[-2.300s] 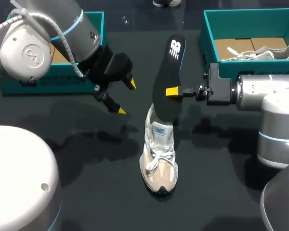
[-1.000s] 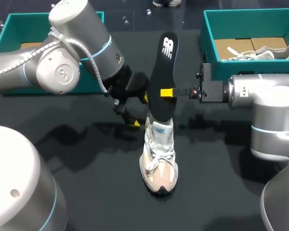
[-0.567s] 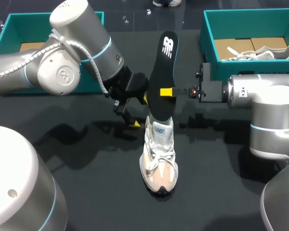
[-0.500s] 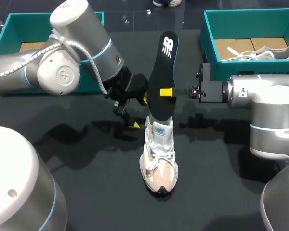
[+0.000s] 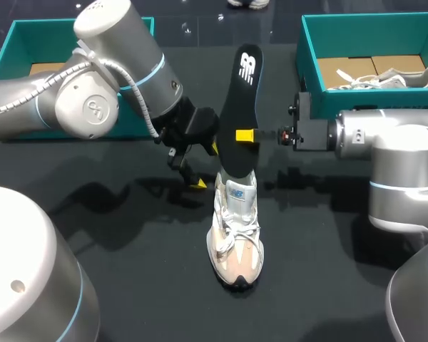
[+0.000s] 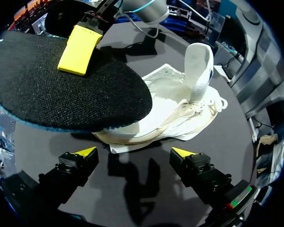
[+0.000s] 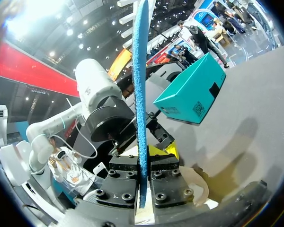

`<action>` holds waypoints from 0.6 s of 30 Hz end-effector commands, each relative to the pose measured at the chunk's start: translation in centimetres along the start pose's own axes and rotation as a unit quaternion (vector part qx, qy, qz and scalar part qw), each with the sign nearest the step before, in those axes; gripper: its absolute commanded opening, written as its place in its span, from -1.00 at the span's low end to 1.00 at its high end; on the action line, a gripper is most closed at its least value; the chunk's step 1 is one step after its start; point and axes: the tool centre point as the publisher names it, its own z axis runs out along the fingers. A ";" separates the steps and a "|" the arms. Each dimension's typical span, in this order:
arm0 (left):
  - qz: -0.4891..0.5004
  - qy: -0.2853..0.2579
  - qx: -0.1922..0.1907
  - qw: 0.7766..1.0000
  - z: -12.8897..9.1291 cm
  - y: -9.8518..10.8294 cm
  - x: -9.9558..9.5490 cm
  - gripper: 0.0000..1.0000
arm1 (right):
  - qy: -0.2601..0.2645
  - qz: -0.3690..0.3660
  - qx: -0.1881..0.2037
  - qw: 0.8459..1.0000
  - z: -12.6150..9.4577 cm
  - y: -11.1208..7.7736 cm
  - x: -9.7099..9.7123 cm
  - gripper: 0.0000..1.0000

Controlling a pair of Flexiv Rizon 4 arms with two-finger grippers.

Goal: Take the shoe out of the shoebox, open the shoe tongue, remove and reinsert the insole, then place the shoe into the shoebox

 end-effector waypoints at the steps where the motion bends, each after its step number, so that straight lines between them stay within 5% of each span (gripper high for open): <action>1: 0.000 0.000 0.000 1.000 0.1 0.0 0.0 1.00 | 0.006 -0.009 -0.008 1.000 0.4 0.0 -0.5 -1.00; 18: 0.000 0.000 0.000 1.000 0.1 0.0 0.0 1.00 | 0.019 -0.062 -0.022 0.998 0.3 -0.6 -1.0 -1.00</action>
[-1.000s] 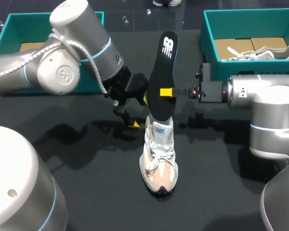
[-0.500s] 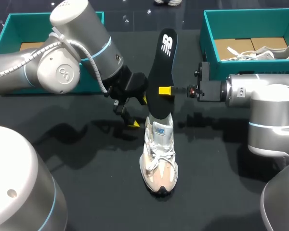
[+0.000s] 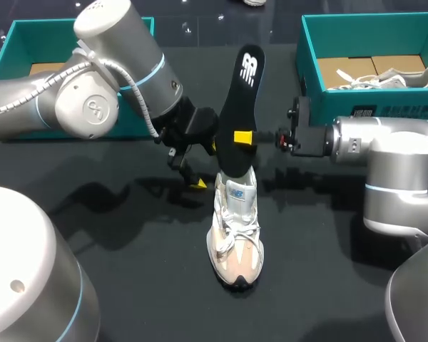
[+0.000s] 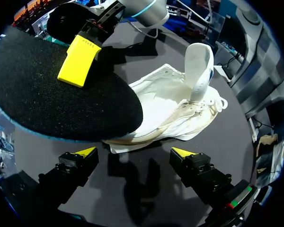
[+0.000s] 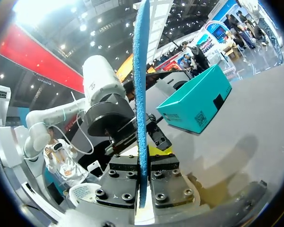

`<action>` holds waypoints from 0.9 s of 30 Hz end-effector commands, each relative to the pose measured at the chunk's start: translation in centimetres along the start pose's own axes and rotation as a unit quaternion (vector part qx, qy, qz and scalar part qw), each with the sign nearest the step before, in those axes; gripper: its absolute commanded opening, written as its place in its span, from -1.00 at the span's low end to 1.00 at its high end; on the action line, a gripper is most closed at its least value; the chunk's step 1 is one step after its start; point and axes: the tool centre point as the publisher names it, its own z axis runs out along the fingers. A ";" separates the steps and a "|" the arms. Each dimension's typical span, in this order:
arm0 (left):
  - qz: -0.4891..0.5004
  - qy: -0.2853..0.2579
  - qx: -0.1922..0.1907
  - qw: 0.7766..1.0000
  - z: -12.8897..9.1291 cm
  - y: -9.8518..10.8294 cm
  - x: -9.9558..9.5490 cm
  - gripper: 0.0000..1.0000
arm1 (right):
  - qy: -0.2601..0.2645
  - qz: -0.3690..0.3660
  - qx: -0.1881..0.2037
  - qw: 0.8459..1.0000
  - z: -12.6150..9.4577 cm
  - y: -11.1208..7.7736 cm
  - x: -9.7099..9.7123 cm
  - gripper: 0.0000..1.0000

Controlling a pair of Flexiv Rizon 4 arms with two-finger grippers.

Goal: Take the shoe out of the shoebox, open the shoe tongue, remove and reinsert the insole, then place the shoe into the shoebox

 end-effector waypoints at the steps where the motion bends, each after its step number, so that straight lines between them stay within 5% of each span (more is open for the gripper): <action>1: 0.000 0.000 0.000 1.000 0.1 0.0 0.0 1.00 | 0.002 0.001 0.001 1.000 0.0 -0.1 -0.1 -1.00; 27: 0.000 0.000 0.000 1.000 0.1 0.0 0.0 1.00 | 0.022 -0.082 0.010 0.996 0.3 -0.9 -0.3 -1.00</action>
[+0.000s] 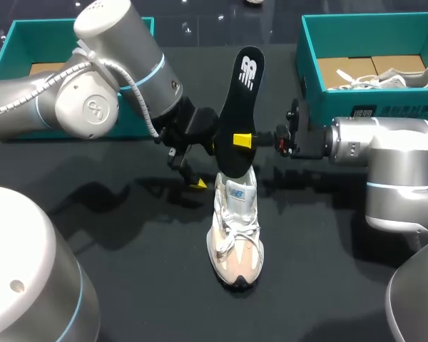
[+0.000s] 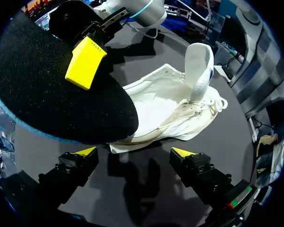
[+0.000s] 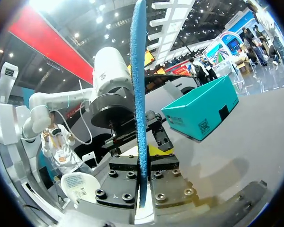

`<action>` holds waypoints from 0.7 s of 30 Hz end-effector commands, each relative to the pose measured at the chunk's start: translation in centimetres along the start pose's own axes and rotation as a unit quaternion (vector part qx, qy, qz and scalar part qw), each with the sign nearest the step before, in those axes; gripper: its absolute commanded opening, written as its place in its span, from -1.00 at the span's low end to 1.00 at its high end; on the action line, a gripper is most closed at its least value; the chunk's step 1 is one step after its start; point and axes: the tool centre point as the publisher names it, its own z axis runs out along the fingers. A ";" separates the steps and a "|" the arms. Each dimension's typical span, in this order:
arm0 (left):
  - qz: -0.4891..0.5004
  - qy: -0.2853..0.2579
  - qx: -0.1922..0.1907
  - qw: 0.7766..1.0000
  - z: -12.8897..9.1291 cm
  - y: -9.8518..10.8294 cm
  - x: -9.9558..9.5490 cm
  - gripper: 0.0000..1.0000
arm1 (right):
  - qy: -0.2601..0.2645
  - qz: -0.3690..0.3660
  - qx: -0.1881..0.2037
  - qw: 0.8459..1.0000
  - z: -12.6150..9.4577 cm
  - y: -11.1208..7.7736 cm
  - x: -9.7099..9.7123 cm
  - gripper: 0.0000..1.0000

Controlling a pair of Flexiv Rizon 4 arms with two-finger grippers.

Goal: Take the shoe out of the shoebox, open the shoe tongue, remove and reinsert the insole, then place the shoe into the shoebox

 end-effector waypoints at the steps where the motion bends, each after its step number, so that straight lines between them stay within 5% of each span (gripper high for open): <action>1: 0.000 0.000 0.000 1.000 0.1 0.0 0.0 1.00 | 0.004 -0.003 0.005 1.000 0.1 -0.5 -0.3 -1.00; 21: 0.000 0.000 0.000 1.000 0.1 0.0 0.0 1.00 | 0.004 -0.013 0.009 1.000 -0.7 -2.4 -0.2 -1.00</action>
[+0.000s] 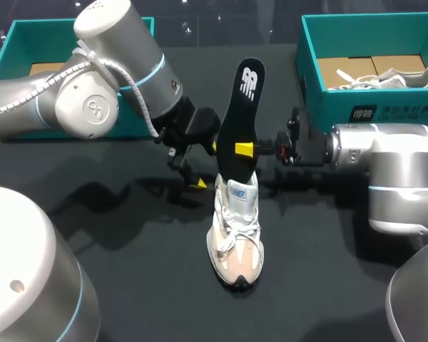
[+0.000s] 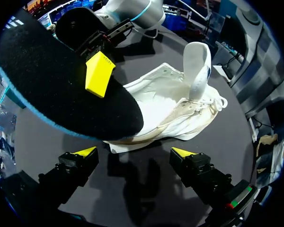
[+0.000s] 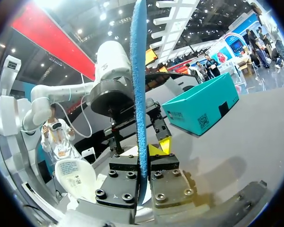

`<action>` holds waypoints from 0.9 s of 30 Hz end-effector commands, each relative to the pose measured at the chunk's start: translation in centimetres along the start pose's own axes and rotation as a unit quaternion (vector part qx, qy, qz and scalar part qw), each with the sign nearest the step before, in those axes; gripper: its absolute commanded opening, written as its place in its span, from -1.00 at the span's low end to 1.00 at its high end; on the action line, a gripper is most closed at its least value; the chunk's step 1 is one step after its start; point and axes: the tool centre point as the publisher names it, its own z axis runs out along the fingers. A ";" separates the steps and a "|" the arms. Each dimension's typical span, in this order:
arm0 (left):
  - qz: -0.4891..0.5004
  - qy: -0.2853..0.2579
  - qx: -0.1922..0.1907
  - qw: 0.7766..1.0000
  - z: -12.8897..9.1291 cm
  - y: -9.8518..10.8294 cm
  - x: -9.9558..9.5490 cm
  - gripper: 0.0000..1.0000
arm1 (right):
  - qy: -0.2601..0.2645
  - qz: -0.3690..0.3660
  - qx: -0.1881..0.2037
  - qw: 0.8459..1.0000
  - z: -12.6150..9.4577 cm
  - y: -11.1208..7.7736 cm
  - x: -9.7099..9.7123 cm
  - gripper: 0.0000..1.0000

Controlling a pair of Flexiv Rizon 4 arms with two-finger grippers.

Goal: Take the shoe out of the shoebox, open the shoe tongue, remove and reinsert the insole, then place the shoe into the shoebox

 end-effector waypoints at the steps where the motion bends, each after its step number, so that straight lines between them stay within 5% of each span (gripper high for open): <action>1: 0.000 0.000 -0.001 1.000 0.1 0.0 0.0 1.00 | -0.001 0.000 0.001 1.000 -0.1 -0.6 0.3 -1.00; 27: 0.000 0.000 -0.001 1.000 0.1 0.0 0.0 1.00 | -0.010 0.042 0.010 0.999 0.0 -4.3 1.4 -1.00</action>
